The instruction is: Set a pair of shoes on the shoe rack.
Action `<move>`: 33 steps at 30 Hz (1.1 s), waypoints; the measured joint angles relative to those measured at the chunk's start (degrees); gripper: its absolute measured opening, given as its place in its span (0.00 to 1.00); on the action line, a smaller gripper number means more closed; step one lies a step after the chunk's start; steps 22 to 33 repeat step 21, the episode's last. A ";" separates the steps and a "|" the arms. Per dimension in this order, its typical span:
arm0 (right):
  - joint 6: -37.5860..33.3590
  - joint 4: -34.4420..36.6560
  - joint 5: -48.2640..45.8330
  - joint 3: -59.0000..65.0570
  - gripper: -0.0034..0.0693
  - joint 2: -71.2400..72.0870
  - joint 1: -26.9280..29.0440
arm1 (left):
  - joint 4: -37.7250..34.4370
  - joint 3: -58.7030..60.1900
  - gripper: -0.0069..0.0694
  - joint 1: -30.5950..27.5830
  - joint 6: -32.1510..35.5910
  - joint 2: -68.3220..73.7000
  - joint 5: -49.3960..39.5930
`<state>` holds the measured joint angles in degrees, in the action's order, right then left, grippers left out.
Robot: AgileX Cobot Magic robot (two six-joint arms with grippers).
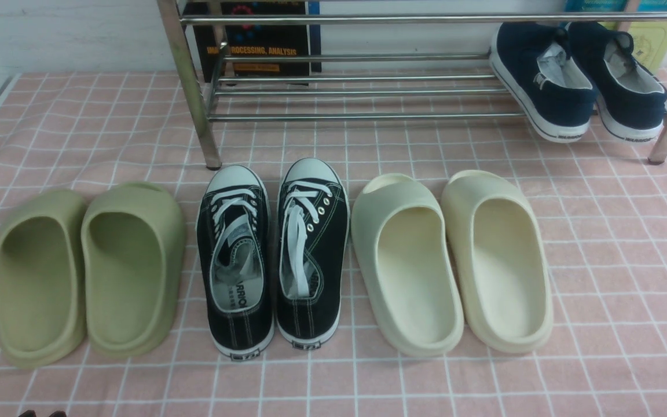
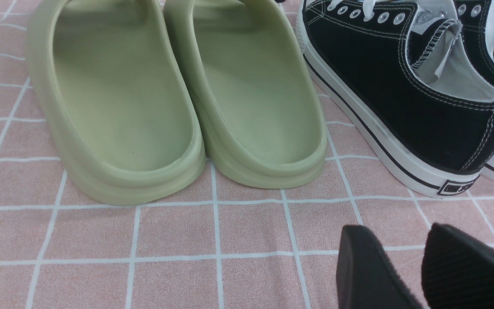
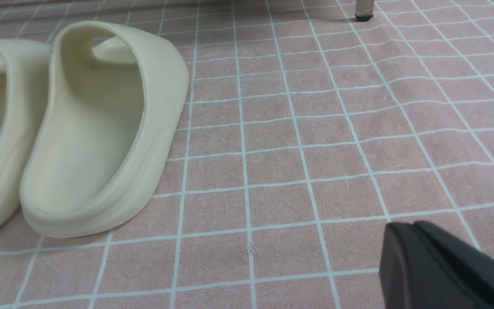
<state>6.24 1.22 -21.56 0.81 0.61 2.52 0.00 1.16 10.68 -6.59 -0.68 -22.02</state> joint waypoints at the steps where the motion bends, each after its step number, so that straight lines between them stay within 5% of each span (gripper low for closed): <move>1: 0.00 0.00 0.00 0.00 0.05 0.00 0.00 | 0.00 0.00 0.40 0.00 0.00 0.00 0.00; 33: 0.00 0.00 0.00 0.00 0.07 0.00 0.00 | 0.00 0.00 0.40 0.00 0.00 0.00 0.00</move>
